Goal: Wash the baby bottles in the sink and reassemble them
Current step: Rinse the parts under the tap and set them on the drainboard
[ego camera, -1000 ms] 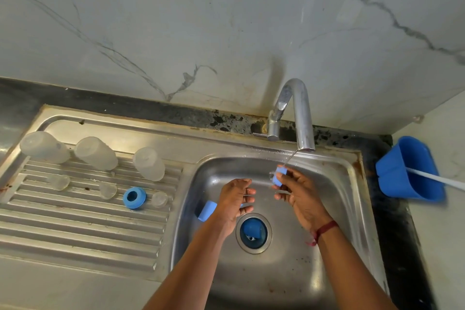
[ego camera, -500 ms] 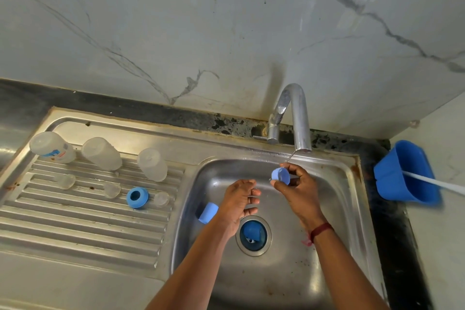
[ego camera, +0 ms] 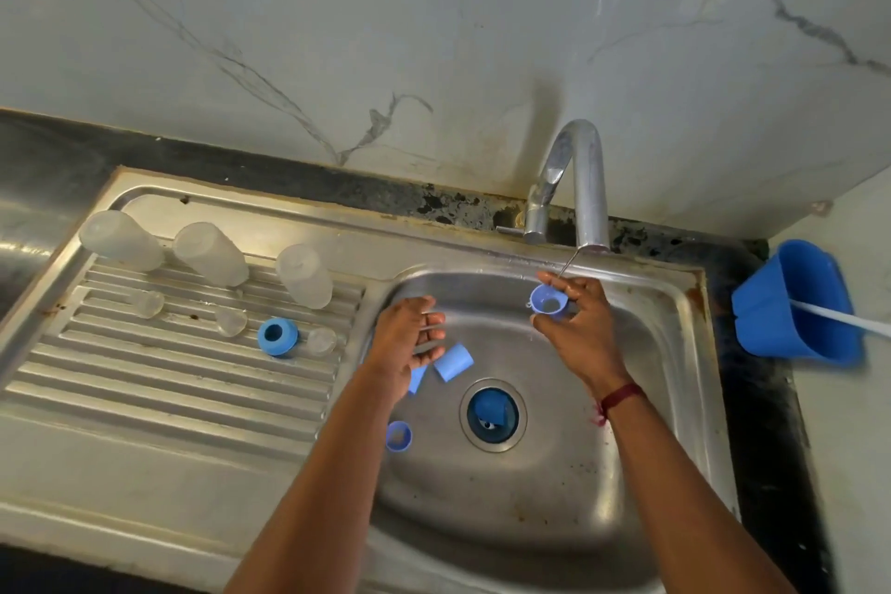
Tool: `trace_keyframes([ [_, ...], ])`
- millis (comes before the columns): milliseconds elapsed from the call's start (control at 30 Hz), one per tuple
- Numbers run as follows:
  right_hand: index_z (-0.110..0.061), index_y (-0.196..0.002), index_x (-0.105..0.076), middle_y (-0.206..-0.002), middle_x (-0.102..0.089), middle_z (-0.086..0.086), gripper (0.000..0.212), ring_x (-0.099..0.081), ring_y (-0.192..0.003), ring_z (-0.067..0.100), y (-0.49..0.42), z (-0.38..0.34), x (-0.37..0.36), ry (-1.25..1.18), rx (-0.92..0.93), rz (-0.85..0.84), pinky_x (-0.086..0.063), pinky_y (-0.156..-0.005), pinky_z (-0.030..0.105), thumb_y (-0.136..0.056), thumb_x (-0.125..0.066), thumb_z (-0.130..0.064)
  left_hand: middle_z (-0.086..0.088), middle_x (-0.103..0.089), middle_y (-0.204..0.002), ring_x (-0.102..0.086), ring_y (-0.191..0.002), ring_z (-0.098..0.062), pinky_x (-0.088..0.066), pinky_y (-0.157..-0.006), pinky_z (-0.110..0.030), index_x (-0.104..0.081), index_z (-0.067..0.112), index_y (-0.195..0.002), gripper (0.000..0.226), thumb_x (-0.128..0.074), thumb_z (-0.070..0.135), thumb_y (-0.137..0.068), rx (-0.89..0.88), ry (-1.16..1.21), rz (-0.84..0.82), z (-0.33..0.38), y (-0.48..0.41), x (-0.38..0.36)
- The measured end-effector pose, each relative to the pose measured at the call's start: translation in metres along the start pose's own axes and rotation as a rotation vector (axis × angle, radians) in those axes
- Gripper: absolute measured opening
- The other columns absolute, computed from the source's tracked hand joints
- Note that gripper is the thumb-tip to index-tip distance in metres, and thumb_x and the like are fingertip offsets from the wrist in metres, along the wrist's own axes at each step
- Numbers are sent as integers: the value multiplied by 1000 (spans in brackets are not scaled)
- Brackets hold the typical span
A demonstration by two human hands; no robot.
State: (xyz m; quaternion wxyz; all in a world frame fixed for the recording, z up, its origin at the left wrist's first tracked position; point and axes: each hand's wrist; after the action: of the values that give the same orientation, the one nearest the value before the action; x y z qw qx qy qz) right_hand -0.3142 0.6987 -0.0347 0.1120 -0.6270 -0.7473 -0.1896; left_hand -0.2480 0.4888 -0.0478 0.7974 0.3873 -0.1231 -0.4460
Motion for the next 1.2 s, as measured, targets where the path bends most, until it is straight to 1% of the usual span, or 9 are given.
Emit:
trace_keyframes([
  [133,-28,-120,-65,-117,-50,3,58,-58,-103,14,4,1,-7,18,50,6,-47,-90,10,-74,-74,6,-9,-70,-108,-67,-95,-23,-54,-75,-35,-63,15,-118,27,-55,31,-97,-22,-127,-122,4,9,12],
  [333,-19,-127,-62,-122,-56,1,58,-58,-106,12,8,2,-4,9,8,39,-44,-84,6,-76,-76,4,-8,-72,-111,-70,-95,-21,-56,-80,-38,-64,16,-117,29,-58,36,-96,-4,-241,-161,-12,21,16],
  [467,-19,-118,-57,-107,-63,-5,57,-62,-95,13,9,-4,-2,-112,-76,86,-51,-80,20,-71,-81,1,-6,-72,-107,-68,-88,-17,-55,-77,-35,-64,17,-114,25,-56,35,-97,5,-267,-172,-24,32,4],
  [600,-20,-100,-59,-98,-67,-3,48,-64,-90,15,11,-2,-2,-190,-122,64,-53,-76,22,-68,-83,5,-4,-72,-109,-70,-91,-17,-55,-80,-35,-63,20,-115,23,-55,34,-99,-4,-301,-207,-32,37,-12],
  [700,-19,-112,-65,-109,-69,6,48,-66,-98,18,10,3,-1,-309,-163,-29,-55,-81,23,-73,-79,6,-3,-70,-109,-68,-93,-17,-55,-85,-37,-61,20,-117,22,-53,31,-100,-43,-288,-218,-31,37,-25],
  [833,-25,-121,-64,-118,-66,4,45,-63,-101,16,10,1,1,-505,-227,-176,-53,-73,21,-85,-69,1,-4,-70,-111,-68,-99,-19,-55,-89,-40,-61,19,-117,23,-55,32,-99,-83,-286,-218,-26,33,-42],
  [967,-14,-125,-62,-126,-60,18,45,-65,-102,27,8,6,3,-612,-278,-227,-57,-71,28,-85,-66,6,-6,-70,-111,-67,-100,-21,-54,-90,-41,-63,17,-115,21,-57,29,-98,-113,-249,-204,-22,29,-49],
  [1100,-14,-119,-62,-102,-70,13,28,-71,-81,24,7,2,6,-747,-353,-140,-58,-61,29,-91,-62,-20,-7,-70,-111,-67,-92,-17,-54,-85,-37,-64,18,-115,20,-56,25,-98,-118,-233,-196,-22,26,-49],
  [1200,-12,-105,-65,-78,-69,16,39,-63,-56,16,4,-2,6,-588,-405,-112,-52,-49,24,-86,-61,-47,-6,-70,-111,-67,-92,-17,-54,-88,-40,-64,19,-115,20,-56,24,-98,-111,-238,-198,-24,26,-51],
])
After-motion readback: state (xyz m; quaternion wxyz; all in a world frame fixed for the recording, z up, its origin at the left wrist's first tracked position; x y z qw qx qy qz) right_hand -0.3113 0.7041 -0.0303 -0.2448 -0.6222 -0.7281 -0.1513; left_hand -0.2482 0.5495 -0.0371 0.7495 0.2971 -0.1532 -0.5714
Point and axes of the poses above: each hand's wrist, its own y-axis away from the middle knuckle, its own x-axis out of the back of the hand, z = x × y
